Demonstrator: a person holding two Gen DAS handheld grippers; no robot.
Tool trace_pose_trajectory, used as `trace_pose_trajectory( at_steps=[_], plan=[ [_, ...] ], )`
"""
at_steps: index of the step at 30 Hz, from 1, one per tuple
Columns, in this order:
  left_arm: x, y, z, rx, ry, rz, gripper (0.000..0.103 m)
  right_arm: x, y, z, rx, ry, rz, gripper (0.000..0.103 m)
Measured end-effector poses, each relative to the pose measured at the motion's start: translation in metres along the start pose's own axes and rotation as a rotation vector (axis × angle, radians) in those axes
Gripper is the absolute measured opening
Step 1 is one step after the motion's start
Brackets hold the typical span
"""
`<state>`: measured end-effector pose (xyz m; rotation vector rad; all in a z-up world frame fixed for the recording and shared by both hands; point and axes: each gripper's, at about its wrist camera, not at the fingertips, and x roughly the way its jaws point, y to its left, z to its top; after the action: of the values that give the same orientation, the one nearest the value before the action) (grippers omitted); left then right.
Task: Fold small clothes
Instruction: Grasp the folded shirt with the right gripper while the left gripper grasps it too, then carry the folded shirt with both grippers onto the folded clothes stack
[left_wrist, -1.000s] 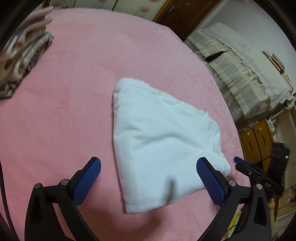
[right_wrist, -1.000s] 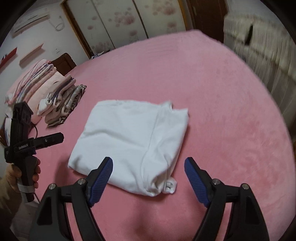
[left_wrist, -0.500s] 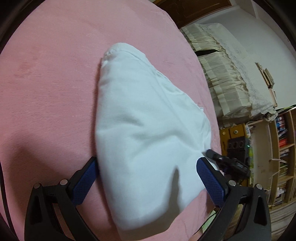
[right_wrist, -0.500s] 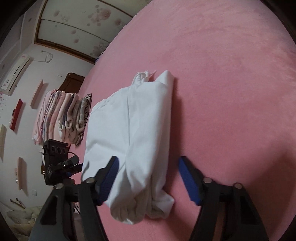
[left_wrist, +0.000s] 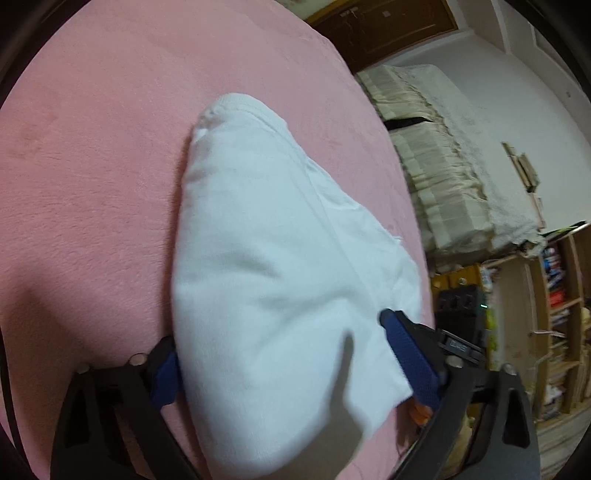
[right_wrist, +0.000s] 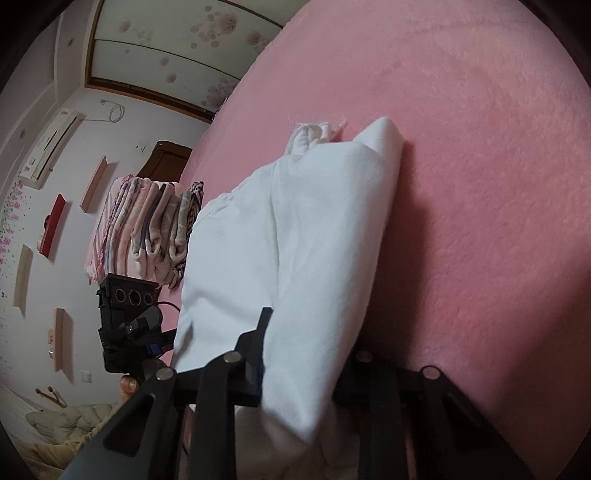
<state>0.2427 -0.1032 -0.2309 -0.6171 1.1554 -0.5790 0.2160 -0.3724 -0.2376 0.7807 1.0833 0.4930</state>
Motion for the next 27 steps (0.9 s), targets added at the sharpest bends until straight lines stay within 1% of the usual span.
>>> trace_pose_trajectory(
  at_steps=[1,2,3,4,5,7,10,13,15,18,21,22,24,27],
  plan=[
    [0.000,-0.003,-0.002,0.008,-0.006,0.056,0.074,-0.001,0.002,-0.002,-0.003,-0.012,-0.013,0.020],
    [-0.001,-0.006,-0.003,0.016,-0.013,0.099,0.063,-0.003,0.008,-0.004,-0.013,-0.029,-0.035,0.019],
    [-0.004,-0.008,-0.004,0.022,-0.023,0.117,0.058,-0.005,0.012,-0.005,-0.023,-0.040,-0.050,0.018],
    [-0.009,-0.010,-0.005,0.023,-0.035,0.125,0.048,-0.007,0.021,-0.009,-0.042,-0.058,-0.072,0.017],
    [-0.015,-0.013,-0.006,0.024,-0.048,0.128,0.042,-0.009,0.027,-0.011,-0.057,-0.071,-0.083,0.017],
    [-0.024,-0.025,-0.009,0.048,-0.065,0.146,0.039,-0.014,0.046,-0.020,-0.098,-0.093,-0.109,0.017],
    [-0.033,-0.049,-0.019,0.137,-0.070,0.203,0.032,-0.018,0.071,-0.032,-0.156,-0.103,-0.164,0.017],
    [-0.048,-0.069,-0.026,0.179,-0.079,0.209,0.029,-0.020,0.093,-0.045,-0.189,-0.100,-0.207,0.016],
    [-0.060,-0.082,-0.031,0.206,-0.087,0.215,0.029,-0.025,0.105,-0.052,-0.194,-0.102,-0.217,0.016],
    [-0.088,-0.092,-0.040,0.227,-0.105,0.206,0.029,-0.037,0.123,-0.064,-0.199,-0.112,-0.206,0.016],
    [-0.118,-0.091,-0.047,0.216,-0.113,0.191,0.029,-0.046,0.144,-0.076,-0.199,-0.108,-0.177,0.016],
    [-0.129,-0.089,-0.048,0.213,-0.119,0.164,0.029,-0.045,0.152,-0.079,-0.202,-0.103,-0.165,0.016],
    [-0.155,-0.081,-0.051,0.202,-0.127,0.163,0.029,-0.045,0.165,-0.083,-0.212,-0.095,-0.145,0.016],
    [-0.198,-0.066,-0.045,0.187,-0.154,0.171,0.029,-0.034,0.198,-0.082,-0.235,-0.080,-0.106,0.016]
  ],
)
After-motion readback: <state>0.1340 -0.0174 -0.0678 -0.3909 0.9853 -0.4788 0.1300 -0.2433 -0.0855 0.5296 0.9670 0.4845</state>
